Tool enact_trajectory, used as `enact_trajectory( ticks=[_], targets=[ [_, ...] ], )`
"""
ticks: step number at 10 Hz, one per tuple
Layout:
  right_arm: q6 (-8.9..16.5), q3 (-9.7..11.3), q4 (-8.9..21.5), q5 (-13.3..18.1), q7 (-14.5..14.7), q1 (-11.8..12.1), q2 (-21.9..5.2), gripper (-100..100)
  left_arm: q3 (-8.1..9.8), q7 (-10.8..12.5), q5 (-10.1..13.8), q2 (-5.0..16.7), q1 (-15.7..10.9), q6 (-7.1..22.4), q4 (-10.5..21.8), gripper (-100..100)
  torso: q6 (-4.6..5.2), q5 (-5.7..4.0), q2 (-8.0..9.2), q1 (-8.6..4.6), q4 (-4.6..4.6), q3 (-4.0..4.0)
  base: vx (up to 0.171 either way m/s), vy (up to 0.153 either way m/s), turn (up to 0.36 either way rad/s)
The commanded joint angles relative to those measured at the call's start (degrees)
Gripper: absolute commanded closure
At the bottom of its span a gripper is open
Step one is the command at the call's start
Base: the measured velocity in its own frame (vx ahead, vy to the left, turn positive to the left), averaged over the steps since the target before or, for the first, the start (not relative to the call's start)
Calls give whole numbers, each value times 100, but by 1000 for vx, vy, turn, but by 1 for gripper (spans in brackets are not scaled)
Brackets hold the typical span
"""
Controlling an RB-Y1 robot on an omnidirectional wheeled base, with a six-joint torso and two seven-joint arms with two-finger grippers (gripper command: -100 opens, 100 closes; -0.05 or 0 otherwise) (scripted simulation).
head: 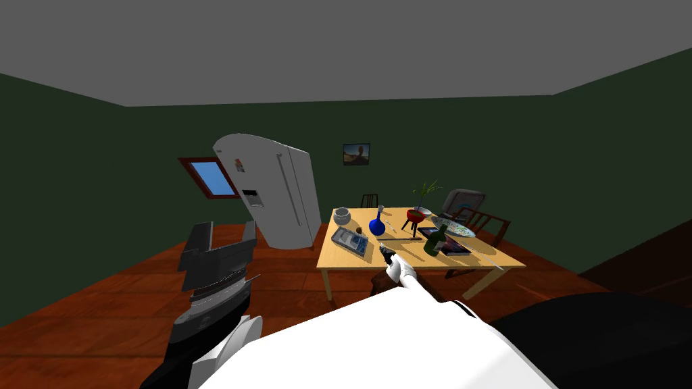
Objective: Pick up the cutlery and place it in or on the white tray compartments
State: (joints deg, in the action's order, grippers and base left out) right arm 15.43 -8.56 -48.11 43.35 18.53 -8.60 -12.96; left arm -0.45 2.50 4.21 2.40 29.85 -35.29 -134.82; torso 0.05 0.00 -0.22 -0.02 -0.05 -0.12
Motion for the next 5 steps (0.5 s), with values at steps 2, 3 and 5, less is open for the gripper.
enact_trajectory(
  ticks=[2, 3, 5],
  targets=[
    [247, 56, 389, 163, 343, -167, -98, -100, 0, 0, 0, 0, 0, 0, 0, 0, 1, 0, -5, 1, -1, -3, 65, -3, 107],
    [290, 42, 573, 263, 425, -236, -118, -100, 0, 0, 0, 0, 0, 0, 0, 0, 1, 0, -8, 1, -2, -5, 57, 2, 77],
    [356, 24, 840, 416, 553, -337, -151, -100, 0, 0, 0, 0, 0, 0, 0, 0, 1, 1, -4, 5, -1, -3, 49, 13, 72]
  ],
)
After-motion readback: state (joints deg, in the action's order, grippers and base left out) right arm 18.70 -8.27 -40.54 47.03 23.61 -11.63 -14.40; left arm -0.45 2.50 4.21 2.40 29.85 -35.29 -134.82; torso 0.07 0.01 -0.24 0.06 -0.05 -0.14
